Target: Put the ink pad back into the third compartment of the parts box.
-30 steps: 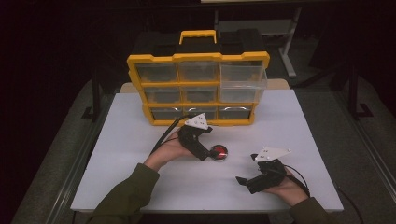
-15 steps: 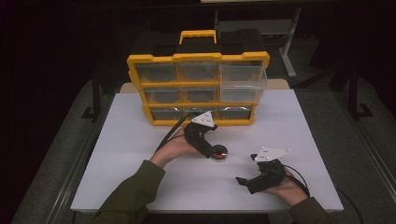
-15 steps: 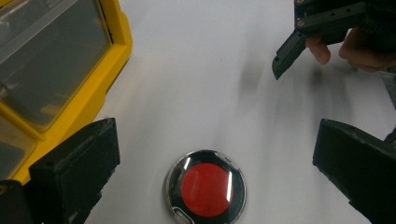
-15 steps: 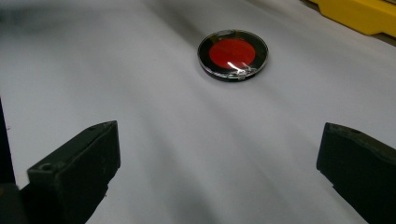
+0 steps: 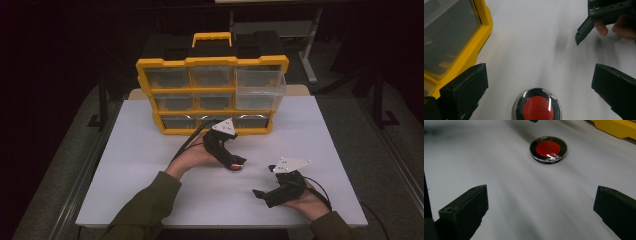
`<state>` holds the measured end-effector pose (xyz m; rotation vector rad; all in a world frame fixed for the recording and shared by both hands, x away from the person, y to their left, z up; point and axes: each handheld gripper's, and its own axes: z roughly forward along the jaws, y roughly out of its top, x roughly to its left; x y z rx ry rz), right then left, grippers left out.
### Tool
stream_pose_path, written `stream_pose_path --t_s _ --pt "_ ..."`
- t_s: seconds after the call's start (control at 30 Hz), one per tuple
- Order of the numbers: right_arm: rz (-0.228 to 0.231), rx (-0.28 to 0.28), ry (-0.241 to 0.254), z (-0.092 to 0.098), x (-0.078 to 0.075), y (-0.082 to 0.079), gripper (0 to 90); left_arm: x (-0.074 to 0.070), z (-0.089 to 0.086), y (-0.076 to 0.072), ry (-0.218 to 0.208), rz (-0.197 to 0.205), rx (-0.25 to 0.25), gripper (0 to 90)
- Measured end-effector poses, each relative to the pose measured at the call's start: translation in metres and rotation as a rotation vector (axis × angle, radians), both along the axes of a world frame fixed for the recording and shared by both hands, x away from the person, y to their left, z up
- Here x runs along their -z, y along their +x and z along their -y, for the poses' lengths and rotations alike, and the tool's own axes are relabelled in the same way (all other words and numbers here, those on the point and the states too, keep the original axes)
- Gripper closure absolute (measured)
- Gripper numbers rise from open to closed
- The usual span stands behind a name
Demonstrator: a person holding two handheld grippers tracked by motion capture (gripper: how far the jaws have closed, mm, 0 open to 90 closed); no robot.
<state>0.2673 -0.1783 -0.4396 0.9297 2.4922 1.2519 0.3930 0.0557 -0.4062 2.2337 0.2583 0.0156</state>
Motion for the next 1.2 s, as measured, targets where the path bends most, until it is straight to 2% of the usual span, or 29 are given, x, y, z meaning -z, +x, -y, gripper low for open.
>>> stream_pose_path --t_s 0.33,0.47,0.73,1.0,1.07,1.2 --pt "-0.001 0.000 0.003 0.000 0.000 0.000 0.0 0.013 0.010 0.003 0.072 -0.028 0.014 0.1" --pt "-0.002 0.001 0.004 0.001 0.000 0.000 0.0 0.018 0.011 0.003 0.122 -0.024 0.021 0.2" --pt "-0.002 -0.001 0.003 0.001 0.000 0.000 0.0 0.023 0.012 0.002 0.191 -0.017 0.029 0.2" --pt "-0.002 -0.002 0.001 0.000 0.000 0.000 0.0 0.026 0.013 0.000 0.224 -0.021 0.039 0.3" --pt "-0.002 -0.003 0.001 0.000 0.000 0.000 0.0 0.027 0.013 0.000 0.233 -0.025 0.043 5.1" --pt "-0.002 -0.003 0.001 0.000 0.001 0.000 0.0 0.029 0.013 0.000 0.245 -0.031 0.047 5.5"
